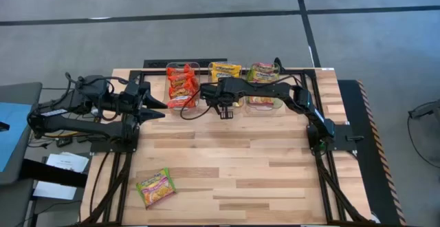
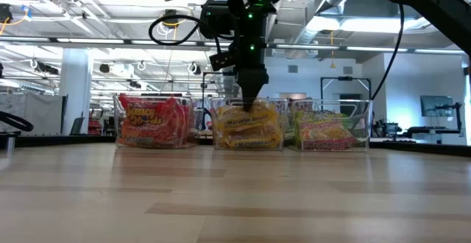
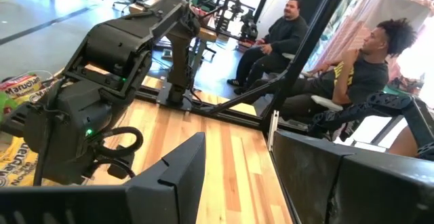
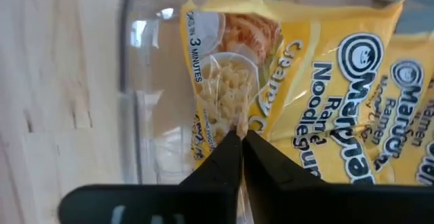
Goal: Sort Maruchan noodles
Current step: Put the yellow noodle pack into the middle transparent bin
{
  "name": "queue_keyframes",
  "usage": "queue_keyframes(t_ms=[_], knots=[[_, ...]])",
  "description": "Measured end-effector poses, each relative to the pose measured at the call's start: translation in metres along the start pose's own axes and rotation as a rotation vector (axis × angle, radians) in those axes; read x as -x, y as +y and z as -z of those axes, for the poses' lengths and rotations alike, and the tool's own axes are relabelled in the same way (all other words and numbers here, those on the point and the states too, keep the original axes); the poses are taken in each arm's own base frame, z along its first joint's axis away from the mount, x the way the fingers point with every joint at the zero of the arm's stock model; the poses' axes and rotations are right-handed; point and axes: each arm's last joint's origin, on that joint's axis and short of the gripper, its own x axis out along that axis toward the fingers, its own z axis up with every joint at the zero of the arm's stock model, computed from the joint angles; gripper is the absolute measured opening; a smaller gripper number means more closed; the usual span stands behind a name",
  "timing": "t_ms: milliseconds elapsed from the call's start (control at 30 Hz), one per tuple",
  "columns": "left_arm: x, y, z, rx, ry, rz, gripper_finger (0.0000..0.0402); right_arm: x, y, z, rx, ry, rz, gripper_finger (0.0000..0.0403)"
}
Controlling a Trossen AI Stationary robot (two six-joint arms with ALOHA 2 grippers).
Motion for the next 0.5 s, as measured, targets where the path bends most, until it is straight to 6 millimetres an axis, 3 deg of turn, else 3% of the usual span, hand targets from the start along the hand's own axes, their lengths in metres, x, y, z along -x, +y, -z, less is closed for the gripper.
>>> queue_keyframes(t_ms=[267, 500], knots=[[0.0001, 0.0017, -0.0006, -0.001, -0.020, -0.057, 0.0160, -0.0040, -0.0060, 0.0063, -0.113, 0.009, -0.156, 0.0088], [0.0001, 0.0022, -0.0008, -0.002, -0.027, -0.075, 0.0160, 0.0012, -0.0093, 0.0080, -0.105, 0.025, -0.165, 0.0144]])
